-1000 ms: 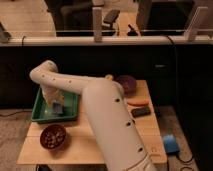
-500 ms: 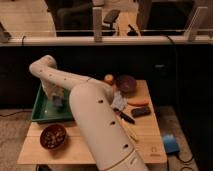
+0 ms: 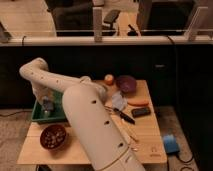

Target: Wipe tray with sponge

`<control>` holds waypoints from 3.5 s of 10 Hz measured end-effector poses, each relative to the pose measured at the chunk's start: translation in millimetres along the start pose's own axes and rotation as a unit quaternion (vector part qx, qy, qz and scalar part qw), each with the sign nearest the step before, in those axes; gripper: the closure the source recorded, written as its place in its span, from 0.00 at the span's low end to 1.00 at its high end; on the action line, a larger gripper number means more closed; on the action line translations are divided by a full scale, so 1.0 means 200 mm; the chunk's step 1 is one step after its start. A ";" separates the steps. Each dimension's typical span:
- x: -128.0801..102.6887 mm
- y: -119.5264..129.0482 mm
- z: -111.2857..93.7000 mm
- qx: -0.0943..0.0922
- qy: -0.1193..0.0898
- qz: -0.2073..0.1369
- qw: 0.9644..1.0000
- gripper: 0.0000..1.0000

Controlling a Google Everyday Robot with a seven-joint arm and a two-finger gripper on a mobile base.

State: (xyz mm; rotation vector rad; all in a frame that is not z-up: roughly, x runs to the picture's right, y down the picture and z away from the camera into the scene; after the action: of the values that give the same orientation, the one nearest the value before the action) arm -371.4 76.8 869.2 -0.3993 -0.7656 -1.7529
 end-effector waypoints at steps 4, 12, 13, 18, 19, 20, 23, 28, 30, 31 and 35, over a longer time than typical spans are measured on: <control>-0.18 0.06 0.00 -0.002 -0.031 -0.012 0.999 1.00; -0.01 0.44 -0.05 -0.068 -0.011 0.075 0.995 1.00; 0.03 0.44 -0.05 -0.070 -0.005 0.076 0.995 1.00; 0.11 0.23 -0.03 -0.042 -0.002 0.026 0.999 1.00; 0.08 0.17 -0.03 -0.029 -0.007 0.010 1.000 1.00; 0.02 0.10 -0.03 -0.011 -0.017 -0.012 1.000 1.00; -0.08 0.11 -0.03 0.004 -0.039 -0.028 0.999 1.00; -0.15 0.34 -0.06 -0.012 -0.056 0.004 0.998 1.00; -0.12 0.43 -0.06 -0.022 -0.056 0.025 0.998 1.00; -0.11 0.43 -0.05 -0.025 -0.056 0.031 0.998 1.00; -0.11 0.44 -0.05 -0.028 -0.056 0.036 0.997 1.00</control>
State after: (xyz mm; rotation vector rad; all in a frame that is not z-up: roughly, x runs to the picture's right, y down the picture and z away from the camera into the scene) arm -280.3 71.0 875.1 -0.5612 -0.7727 -1.6977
